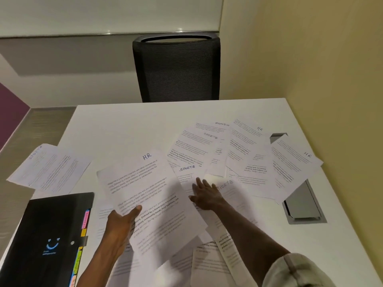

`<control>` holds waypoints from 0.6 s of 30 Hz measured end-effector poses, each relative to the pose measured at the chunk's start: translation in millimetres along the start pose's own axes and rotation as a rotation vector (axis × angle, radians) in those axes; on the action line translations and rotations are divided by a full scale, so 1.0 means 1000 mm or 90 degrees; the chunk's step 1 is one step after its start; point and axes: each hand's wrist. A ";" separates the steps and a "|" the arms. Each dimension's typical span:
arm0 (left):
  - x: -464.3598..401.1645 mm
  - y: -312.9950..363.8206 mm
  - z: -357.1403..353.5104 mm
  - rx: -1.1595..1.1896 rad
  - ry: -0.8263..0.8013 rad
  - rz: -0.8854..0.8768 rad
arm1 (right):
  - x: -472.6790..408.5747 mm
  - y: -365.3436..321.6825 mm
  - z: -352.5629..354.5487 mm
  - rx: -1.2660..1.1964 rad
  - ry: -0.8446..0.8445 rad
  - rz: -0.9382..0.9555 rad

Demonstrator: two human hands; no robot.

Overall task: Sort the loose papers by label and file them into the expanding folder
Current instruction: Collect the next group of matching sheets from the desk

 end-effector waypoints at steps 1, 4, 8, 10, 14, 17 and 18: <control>0.002 -0.001 -0.003 0.014 -0.002 0.000 | 0.002 0.000 -0.003 0.001 0.008 0.022; 0.011 -0.004 -0.015 0.031 -0.018 0.005 | 0.003 0.006 0.002 -0.029 0.014 0.087; 0.016 -0.011 -0.035 0.019 -0.025 0.010 | -0.003 0.036 0.008 -0.187 0.141 -0.023; 0.017 -0.016 -0.046 0.035 -0.041 0.017 | -0.009 0.062 0.007 -0.145 0.169 -0.117; 0.014 -0.030 -0.061 0.041 -0.051 0.014 | -0.017 0.083 0.002 -0.029 0.105 -0.071; 0.019 -0.031 -0.079 0.032 -0.077 0.024 | -0.018 0.076 0.013 -0.020 0.111 0.027; 0.019 -0.031 -0.083 0.039 -0.090 0.021 | -0.018 0.077 0.015 -0.043 0.123 0.039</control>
Point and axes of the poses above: each hand's wrist, its own x-axis away from the middle knuckle, its own z-axis out of the back of the hand, y = z × x, and after that the axes turned 11 degrees about x, right-handed
